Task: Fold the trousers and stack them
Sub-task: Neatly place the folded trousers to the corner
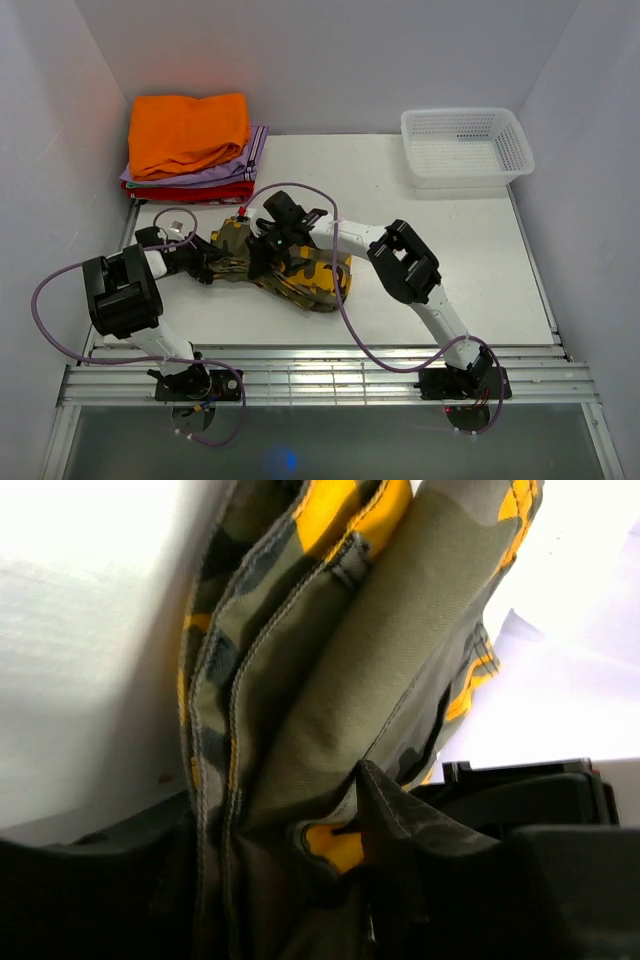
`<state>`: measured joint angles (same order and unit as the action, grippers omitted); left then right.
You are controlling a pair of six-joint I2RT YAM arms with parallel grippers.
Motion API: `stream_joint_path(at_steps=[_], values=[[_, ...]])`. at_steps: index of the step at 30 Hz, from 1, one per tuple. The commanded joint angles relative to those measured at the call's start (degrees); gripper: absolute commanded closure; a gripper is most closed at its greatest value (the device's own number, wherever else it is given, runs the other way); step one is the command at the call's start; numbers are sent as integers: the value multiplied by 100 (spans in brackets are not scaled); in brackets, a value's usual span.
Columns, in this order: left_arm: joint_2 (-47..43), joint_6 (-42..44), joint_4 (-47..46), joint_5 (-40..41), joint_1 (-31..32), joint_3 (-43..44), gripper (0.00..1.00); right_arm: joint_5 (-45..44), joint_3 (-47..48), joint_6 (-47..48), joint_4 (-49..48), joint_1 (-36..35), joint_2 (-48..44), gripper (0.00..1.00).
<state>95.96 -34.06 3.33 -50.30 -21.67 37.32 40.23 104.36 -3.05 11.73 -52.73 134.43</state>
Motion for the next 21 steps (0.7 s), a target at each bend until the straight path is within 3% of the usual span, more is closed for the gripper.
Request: stream_joint_path(at_steps=[1, 4, 5, 6, 8, 10, 12, 17, 20, 21], values=[[28, 724, 431, 916, 321, 328, 53, 345, 121, -178, -329, -53, -303, 92], [98, 1207, 756, 1365, 550, 583, 74, 354, -73, -126, -268, -27, -549, 92], [107, 1322, 826, 1452, 620, 636, 100, 372, -160, -108, -172, 78, -610, 90], [124, 1419, 1036, 1758, 638, 758, 100, 398, -222, -99, 64, 157, -776, 68], [116, 1639, 1152, 1875, 647, 838, 100, 486, -798, -239, 163, 533, -1249, 39], [28, 1745, 1214, 1980, 655, 856, 100, 600, -1389, -336, 163, 1025, -1698, 27], [-182, 1780, 1178, 1937, 655, 830, 100, 600, -2308, -311, 198, 1369, -2446, 21], [-587, 1763, 985, 1937, 734, 601, 100, 188, -3964, -283, 646, 2398, -3860, 18], [-666, 1798, 976, 2016, 822, 575, 100, -286, -5028, -696, 525, 2802, -4248, 17], [-693, 1824, 976, 2042, 840, 557, 100, -322, -5248, -801, 384, 2890, -4302, 12]])
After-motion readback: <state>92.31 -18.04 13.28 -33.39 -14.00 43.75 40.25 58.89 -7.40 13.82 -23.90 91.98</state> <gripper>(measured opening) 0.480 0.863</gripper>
